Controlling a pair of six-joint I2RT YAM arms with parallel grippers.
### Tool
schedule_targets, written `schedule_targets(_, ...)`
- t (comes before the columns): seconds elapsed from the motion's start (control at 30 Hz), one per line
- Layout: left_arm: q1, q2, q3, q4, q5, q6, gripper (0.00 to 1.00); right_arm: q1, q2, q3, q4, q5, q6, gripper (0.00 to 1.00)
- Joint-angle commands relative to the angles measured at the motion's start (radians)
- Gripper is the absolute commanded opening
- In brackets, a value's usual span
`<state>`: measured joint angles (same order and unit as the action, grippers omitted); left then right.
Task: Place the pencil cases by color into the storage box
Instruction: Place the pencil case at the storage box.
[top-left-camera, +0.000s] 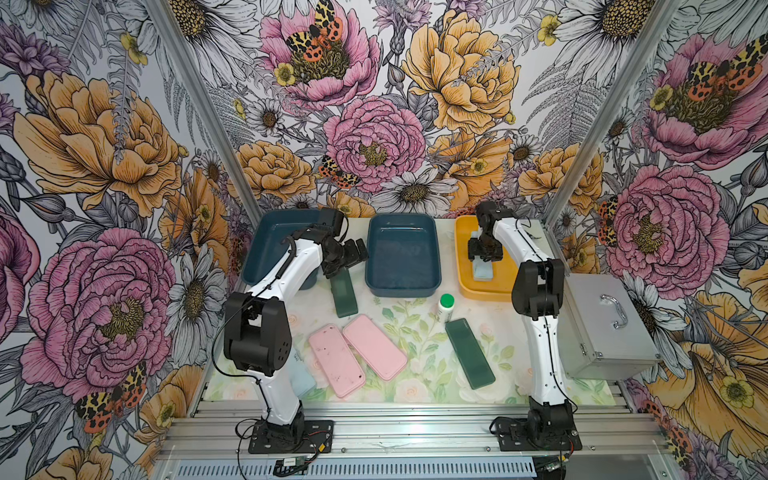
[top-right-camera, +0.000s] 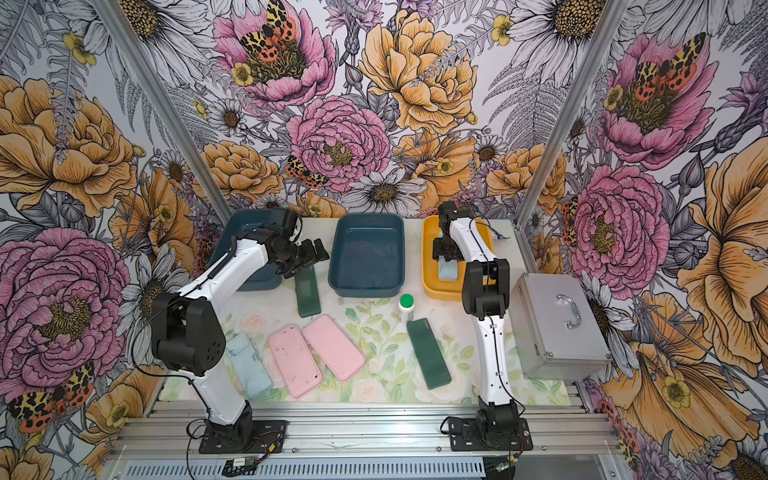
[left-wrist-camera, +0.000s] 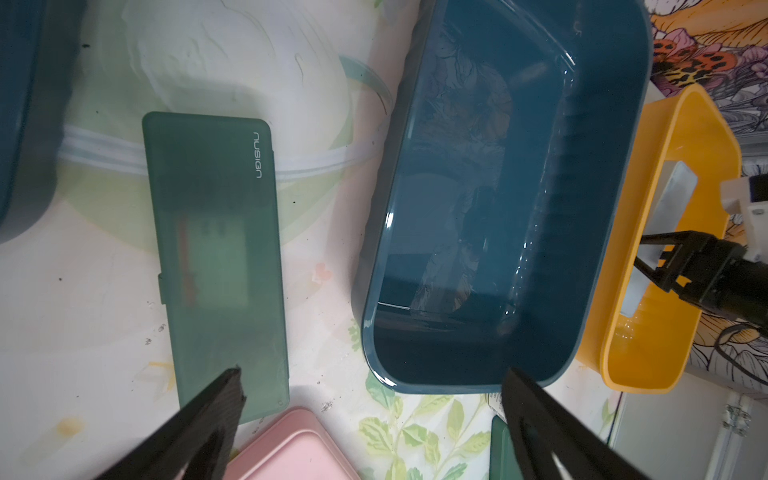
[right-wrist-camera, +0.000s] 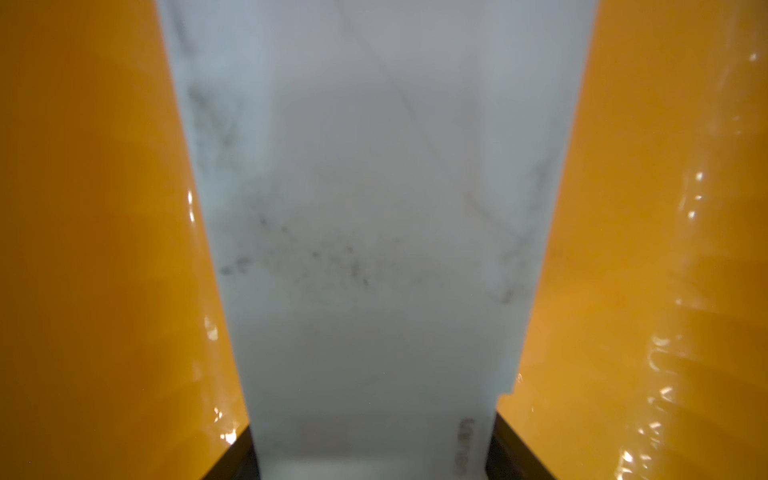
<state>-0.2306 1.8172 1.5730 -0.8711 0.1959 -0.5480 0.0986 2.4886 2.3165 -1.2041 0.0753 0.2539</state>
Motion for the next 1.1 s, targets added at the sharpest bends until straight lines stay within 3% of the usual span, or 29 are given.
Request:
schedule_targets(0.0, 0.022, 0.076, 0.019, -0.04, -0.017, -0.009, 0.99, 0.0, 0.011, 0.035, -0.008, 0.012, 0.015, 0.53)
schedule_targets(0.3, 0.007, 0.138, 0.005, -0.105, -0.174, -0.008, 0.99, 0.006, 0.009, 0.044, -0.008, 0.012, 0.015, 0.53)
schedule_targets(0.57, -0.011, 0.184, 0.015, -0.112, -0.247, -0.017, 0.99, 0.008, -0.003, 0.053, -0.005, 0.012, 0.015, 0.53)
schedule_targets(1.07, -0.015, 0.283, 0.086, -0.114, -0.277, -0.024, 0.99, 0.016, -0.066, 0.013, -0.008, 0.012, 0.015, 0.53)
